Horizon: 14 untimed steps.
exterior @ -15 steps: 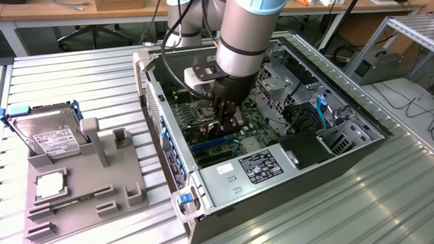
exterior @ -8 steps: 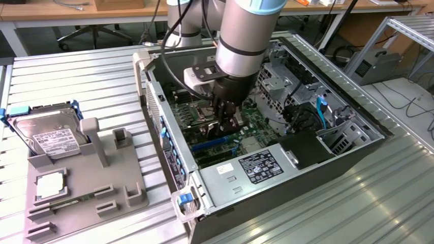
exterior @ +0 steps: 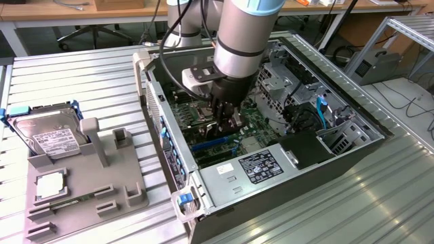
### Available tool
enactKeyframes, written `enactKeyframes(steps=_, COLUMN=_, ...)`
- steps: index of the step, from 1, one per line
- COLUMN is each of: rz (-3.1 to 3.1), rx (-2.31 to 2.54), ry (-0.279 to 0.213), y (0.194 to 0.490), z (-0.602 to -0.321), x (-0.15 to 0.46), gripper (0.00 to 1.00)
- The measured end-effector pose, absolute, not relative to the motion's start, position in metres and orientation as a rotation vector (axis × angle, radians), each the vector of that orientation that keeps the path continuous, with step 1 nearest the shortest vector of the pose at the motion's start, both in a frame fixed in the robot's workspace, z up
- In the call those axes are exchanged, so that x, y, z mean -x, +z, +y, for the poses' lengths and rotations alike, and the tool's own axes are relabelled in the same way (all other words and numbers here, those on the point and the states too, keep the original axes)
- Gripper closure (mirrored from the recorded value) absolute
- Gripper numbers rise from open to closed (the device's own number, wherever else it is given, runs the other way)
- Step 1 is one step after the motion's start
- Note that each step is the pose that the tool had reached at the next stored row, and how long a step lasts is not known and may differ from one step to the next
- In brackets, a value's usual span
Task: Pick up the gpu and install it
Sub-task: 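Insert the gpu into the slot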
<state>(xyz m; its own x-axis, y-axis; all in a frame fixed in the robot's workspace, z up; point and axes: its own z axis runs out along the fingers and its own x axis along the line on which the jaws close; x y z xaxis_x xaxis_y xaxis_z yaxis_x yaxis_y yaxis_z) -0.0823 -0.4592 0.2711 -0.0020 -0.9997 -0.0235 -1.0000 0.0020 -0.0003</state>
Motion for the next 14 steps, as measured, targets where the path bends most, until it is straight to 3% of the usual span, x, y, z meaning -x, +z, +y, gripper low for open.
enactKeyframes(steps=14, rz=2.208, rx=2.209, ry=0.023, y=0.2692, z=-0.4592, x=0.0835, gripper=0.73)
